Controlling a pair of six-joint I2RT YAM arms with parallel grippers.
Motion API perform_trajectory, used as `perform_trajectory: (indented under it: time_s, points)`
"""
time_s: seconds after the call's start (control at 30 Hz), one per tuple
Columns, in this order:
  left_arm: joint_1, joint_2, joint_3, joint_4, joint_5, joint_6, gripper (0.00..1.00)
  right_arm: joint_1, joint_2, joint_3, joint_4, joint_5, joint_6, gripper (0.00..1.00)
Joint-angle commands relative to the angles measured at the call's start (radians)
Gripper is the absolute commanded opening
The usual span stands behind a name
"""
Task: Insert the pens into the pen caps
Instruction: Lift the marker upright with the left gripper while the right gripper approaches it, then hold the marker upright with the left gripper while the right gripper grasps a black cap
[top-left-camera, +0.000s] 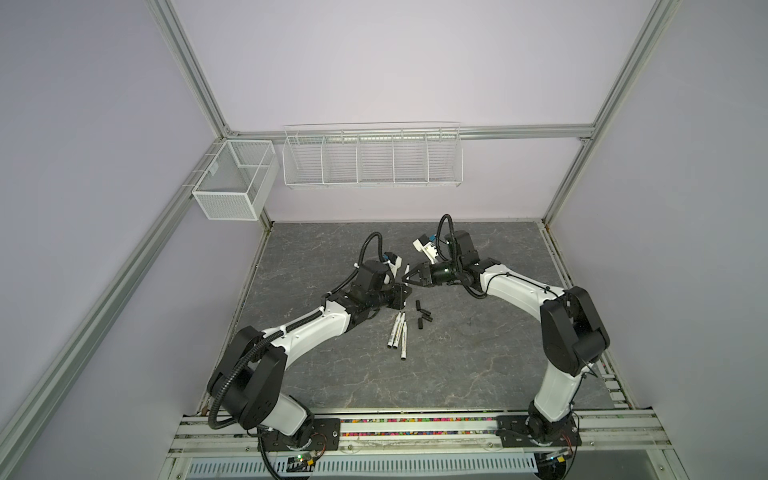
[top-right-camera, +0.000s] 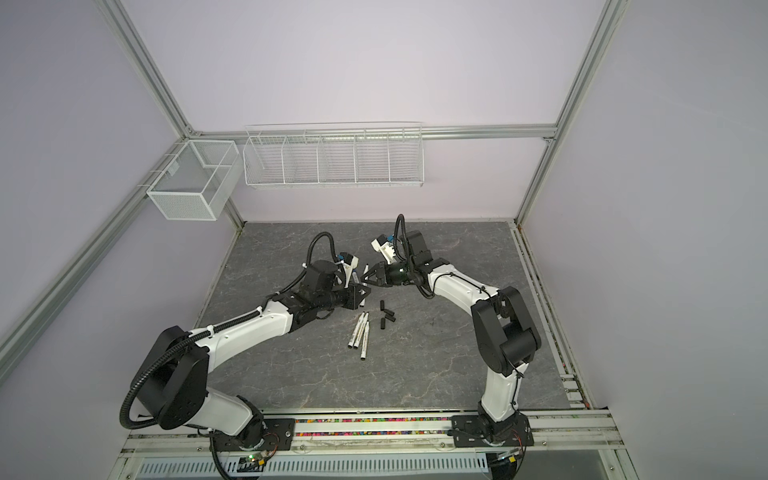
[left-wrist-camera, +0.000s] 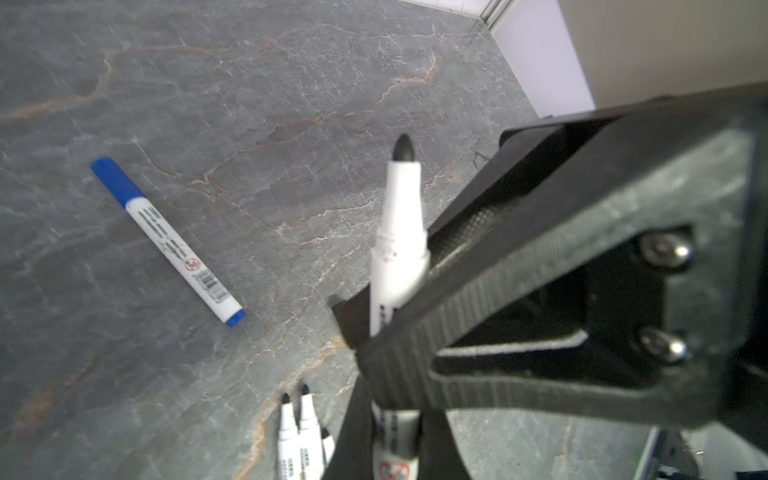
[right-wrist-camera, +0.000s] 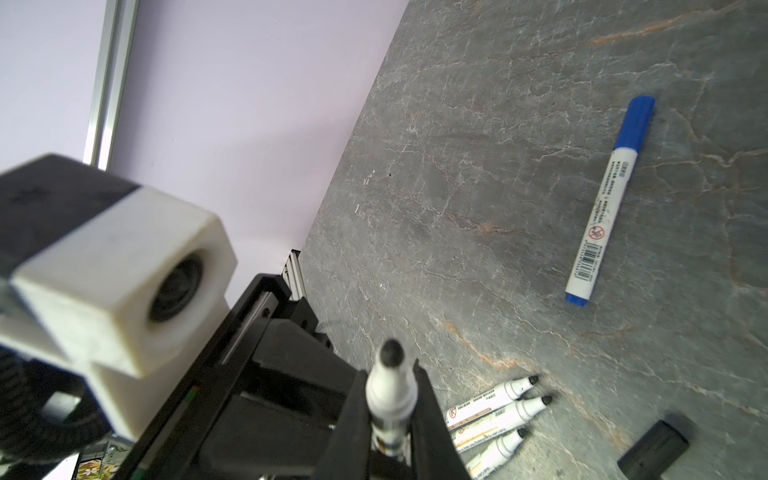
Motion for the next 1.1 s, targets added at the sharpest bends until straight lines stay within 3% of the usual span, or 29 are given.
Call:
perform_trajectory:
  time_s: [0.0, 0.1, 0.23, 0.37, 0.7, 0.87, 1.07]
  points:
    - [-0.001, 0.019, 0.019, 0.012, -0.023, -0.005, 0.0, -0.004, -0.017, -0.019, -0.002, -0.025, 0.0, 0.09]
    - [0.002, 0.005, 0.005, -0.008, -0.107, -0.036, 0.0, -0.006, -0.031, -0.023, -0.083, 0.051, -0.049, 0.33]
    - [0.007, -0.029, -0.047, 0.003, -0.223, -0.101, 0.0, 0.007, -0.034, -0.018, -0.249, 0.224, -0.146, 0.44]
    - [0.009, -0.053, -0.084, -0.011, -0.314, -0.159, 0.0, 0.038, 0.015, 0.022, -0.408, 0.417, -0.197, 0.44]
    - [0.009, -0.094, -0.119, -0.003, -0.326, -0.15, 0.0, 0.144, 0.238, 0.265, -0.668, 0.722, -0.293, 0.44]
    - [0.009, -0.109, -0.129, -0.003, -0.327, -0.145, 0.0, 0.166, 0.28, 0.301, -0.685, 0.82, -0.311, 0.44]
    - [0.01, -0.127, -0.152, 0.0, -0.328, -0.144, 0.0, 0.174, 0.33, 0.335, -0.7, 0.836, -0.325, 0.43]
